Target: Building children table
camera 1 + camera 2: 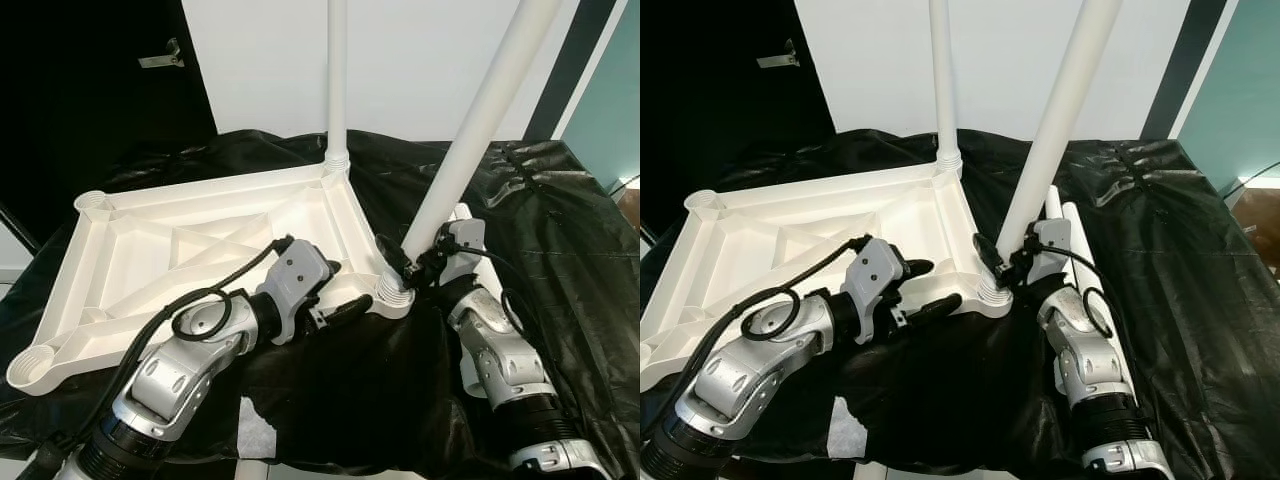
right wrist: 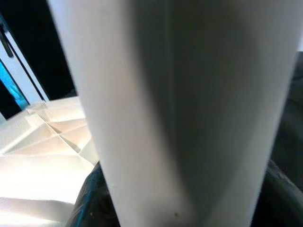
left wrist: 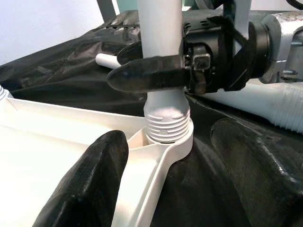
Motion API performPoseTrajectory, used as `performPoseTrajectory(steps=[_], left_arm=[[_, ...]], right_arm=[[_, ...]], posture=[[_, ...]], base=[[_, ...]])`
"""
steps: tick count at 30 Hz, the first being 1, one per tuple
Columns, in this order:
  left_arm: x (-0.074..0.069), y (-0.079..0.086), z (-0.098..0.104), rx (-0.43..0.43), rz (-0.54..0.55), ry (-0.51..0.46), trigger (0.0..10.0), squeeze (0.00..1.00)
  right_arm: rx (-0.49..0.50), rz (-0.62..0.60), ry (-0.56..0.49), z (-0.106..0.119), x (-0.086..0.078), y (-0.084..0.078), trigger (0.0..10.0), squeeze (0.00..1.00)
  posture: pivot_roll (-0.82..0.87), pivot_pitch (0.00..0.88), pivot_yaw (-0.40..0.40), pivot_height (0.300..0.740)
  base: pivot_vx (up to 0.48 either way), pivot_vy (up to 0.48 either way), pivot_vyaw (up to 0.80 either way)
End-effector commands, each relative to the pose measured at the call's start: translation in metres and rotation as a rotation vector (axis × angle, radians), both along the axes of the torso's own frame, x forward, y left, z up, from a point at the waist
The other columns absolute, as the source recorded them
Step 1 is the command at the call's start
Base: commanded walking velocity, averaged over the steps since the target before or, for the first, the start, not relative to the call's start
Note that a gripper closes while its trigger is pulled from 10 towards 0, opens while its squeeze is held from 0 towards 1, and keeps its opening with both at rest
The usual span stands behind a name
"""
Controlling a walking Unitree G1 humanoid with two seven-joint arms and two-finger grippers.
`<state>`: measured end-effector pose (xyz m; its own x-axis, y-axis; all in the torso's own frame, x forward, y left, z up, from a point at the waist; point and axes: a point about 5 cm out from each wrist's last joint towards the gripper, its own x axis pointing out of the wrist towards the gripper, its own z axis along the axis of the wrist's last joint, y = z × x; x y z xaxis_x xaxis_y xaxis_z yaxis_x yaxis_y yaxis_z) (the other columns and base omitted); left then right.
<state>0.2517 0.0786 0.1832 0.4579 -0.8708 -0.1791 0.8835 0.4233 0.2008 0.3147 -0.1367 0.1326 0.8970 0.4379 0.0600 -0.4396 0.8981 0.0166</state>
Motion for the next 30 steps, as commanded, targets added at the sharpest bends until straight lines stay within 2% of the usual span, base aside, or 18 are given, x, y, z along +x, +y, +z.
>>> performPoseTrajectory(steps=[1,3,5,8,19,22,24,26,27,30], left_arm=[[-0.001,0.001,0.001,0.011,-0.015,-0.005,10.0,0.00],[-0.001,0.001,0.001,0.011,-0.015,-0.005,10.0,0.00],[0.000,0.001,0.001,0.014,-0.014,-0.005,10.0,0.00],[0.000,0.002,0.001,0.015,-0.012,-0.006,10.0,0.00],[0.000,0.003,0.001,0.015,-0.007,-0.005,10.0,0.00],[0.001,0.005,0.001,0.019,-0.008,0.000,10.0,0.00],[0.001,0.005,0.001,0.019,-0.008,0.000,10.0,0.00],[0.003,0.006,0.001,0.025,-0.015,-0.003,10.0,0.00],[0.003,0.006,0.001,0.025,-0.015,-0.003,10.0,0.00],[0.006,0.006,0.003,0.029,-0.015,-0.015,10.0,0.00]], right_arm=[[-0.204,-0.012,0.198,-0.053,-0.015,-0.008,10.0,0.00],[-0.204,-0.012,0.198,-0.053,-0.015,-0.008,10.0,0.00],[-0.279,0.034,0.180,-0.055,-0.018,-0.006,10.0,0.00],[-0.304,0.054,0.187,-0.059,-0.020,-0.006,10.0,0.00],[-0.318,0.114,0.185,-0.068,-0.028,-0.009,10.0,0.00],[-0.284,0.186,0.194,-0.070,-0.029,-0.022,10.0,0.00],[-0.284,0.186,0.194,-0.070,-0.029,-0.022,10.0,0.00],[-0.276,0.260,0.198,-0.062,-0.023,-0.032,10.0,0.00],[-0.276,0.260,0.198,-0.062,-0.023,-0.032,10.0,0.00],[-0.287,0.374,0.192,-0.048,-0.014,-0.037,10.0,0.00]], posture=[[-0.01,0.007,0.028,0.740],[-0.01,0.007,0.028,0.740],[-0.01,0.004,0.026,0.740],[-0.01,0.000,0.026,0.740],[0.00,0.006,0.034,0.740],[0.00,0.012,0.053,0.740],[0.00,0.012,0.053,0.740],[0.00,0.012,0.056,0.740],[0.00,0.012,0.056,0.740],[0.01,0.005,0.048,0.740]], base=[[0.000,0.000,0.00],[0.000,0.000,0.00],[0.000,0.000,0.00],[0.000,0.000,0.00],[0.000,0.000,0.00],[0.000,0.000,0.00],[0.000,0.000,0.00],[0.000,0.000,0.00],[0.000,0.000,0.00],[0.000,0.000,0.00]])
